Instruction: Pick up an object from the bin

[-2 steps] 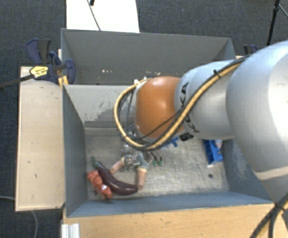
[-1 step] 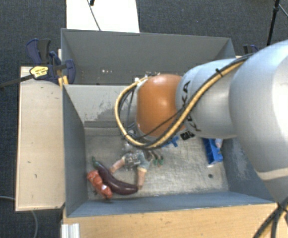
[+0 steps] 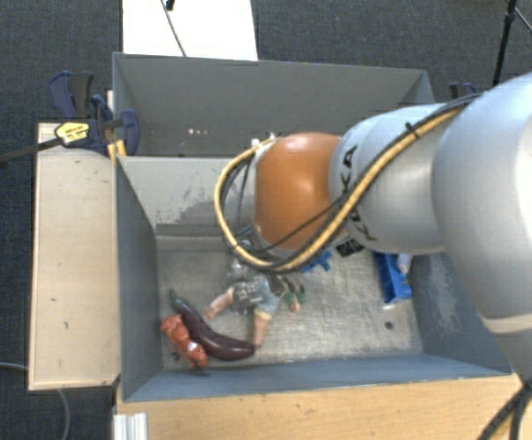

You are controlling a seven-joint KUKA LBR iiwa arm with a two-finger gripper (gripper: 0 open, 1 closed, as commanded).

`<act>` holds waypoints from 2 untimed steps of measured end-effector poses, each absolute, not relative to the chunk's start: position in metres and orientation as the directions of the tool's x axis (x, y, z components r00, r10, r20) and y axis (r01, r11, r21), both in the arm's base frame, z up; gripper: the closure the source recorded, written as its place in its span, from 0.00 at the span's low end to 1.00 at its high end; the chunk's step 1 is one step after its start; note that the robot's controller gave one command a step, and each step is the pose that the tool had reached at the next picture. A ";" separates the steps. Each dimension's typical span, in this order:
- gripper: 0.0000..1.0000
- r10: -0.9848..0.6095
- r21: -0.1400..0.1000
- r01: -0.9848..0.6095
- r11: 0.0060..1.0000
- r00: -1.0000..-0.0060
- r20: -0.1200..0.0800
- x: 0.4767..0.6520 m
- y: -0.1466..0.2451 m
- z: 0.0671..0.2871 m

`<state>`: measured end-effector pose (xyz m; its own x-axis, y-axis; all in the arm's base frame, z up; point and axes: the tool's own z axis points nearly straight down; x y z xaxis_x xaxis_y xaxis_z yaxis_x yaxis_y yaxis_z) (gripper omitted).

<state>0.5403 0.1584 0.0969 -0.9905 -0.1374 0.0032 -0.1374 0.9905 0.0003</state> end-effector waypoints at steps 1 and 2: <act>1.00 -0.137 0.000 -0.137 0.991 -0.991 0.003 0.540 0.158 0.116; 1.00 -0.136 0.001 -0.136 0.991 -0.991 -0.002 0.542 0.159 0.133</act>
Offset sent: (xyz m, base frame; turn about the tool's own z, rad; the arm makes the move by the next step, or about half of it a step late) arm 0.0000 0.0000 0.0176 0.0000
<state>0.5416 0.1586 0.1334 -0.9908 -0.1356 -0.0015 -0.1356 0.9908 0.0005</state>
